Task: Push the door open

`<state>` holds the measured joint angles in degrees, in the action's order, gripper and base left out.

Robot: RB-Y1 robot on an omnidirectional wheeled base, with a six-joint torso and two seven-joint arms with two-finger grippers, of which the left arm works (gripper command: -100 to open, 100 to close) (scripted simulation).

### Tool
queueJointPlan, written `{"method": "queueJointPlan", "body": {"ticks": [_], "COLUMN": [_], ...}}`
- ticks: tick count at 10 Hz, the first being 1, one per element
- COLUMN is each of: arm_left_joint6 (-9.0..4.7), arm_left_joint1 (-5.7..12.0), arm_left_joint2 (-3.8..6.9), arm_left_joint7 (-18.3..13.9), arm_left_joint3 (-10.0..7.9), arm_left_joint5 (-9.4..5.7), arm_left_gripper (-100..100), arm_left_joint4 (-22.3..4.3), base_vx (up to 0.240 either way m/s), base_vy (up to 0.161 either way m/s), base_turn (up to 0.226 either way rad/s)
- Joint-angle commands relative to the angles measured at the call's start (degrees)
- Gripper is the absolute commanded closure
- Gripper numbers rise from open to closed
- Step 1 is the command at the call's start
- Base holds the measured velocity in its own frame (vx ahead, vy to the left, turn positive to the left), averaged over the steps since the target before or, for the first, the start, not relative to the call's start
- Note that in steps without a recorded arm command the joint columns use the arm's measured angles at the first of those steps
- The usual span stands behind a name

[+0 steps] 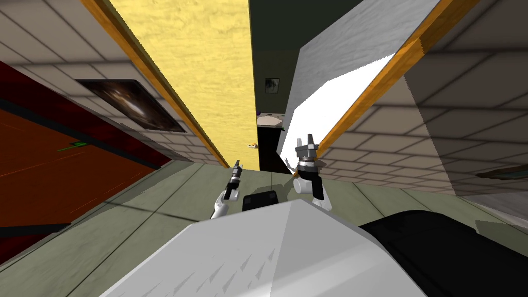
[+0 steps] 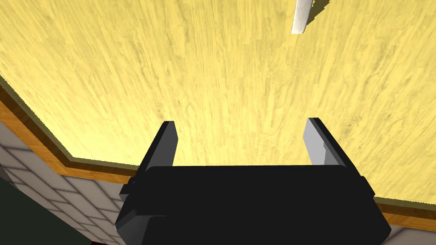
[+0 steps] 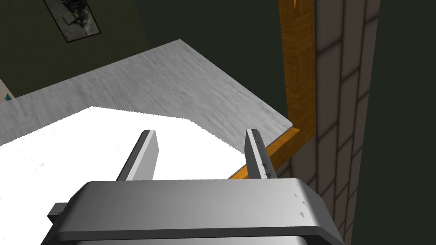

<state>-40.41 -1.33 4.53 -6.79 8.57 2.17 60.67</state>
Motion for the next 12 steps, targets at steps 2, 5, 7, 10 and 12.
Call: {"method": "queueJointPlan", "body": {"ticks": [2,5,7,10,12], "arm_left_joint6": [-1.07,-1.78,-2.2,-2.98,-3.32], "arm_left_joint1": [1.5,3.12,4.07,5.83,6.58], "arm_left_joint2": [-0.25,-0.53,-0.75,-1.21,-1.44], "arm_left_joint7": [0.05,0.08,0.09,0.11,0.12], "arm_left_joint3": [0.27,0.63,0.83,1.22,1.38], "arm_left_joint5": [0.33,0.72,0.95,1.38,1.56], "arm_left_gripper": [-100,-100,-100,-100,-100], "arm_left_joint4": [-3.88,-7.73,-9.97,-14.16,-15.94], "base_vx": [0.08,0.1,0.105,0.101,0.131], "base_vy": [-0.012,-0.008,-0.009,-0.01,-0.023], "base_turn": [-0.001,-0.001,0.001,-0.001,-0.001]}}
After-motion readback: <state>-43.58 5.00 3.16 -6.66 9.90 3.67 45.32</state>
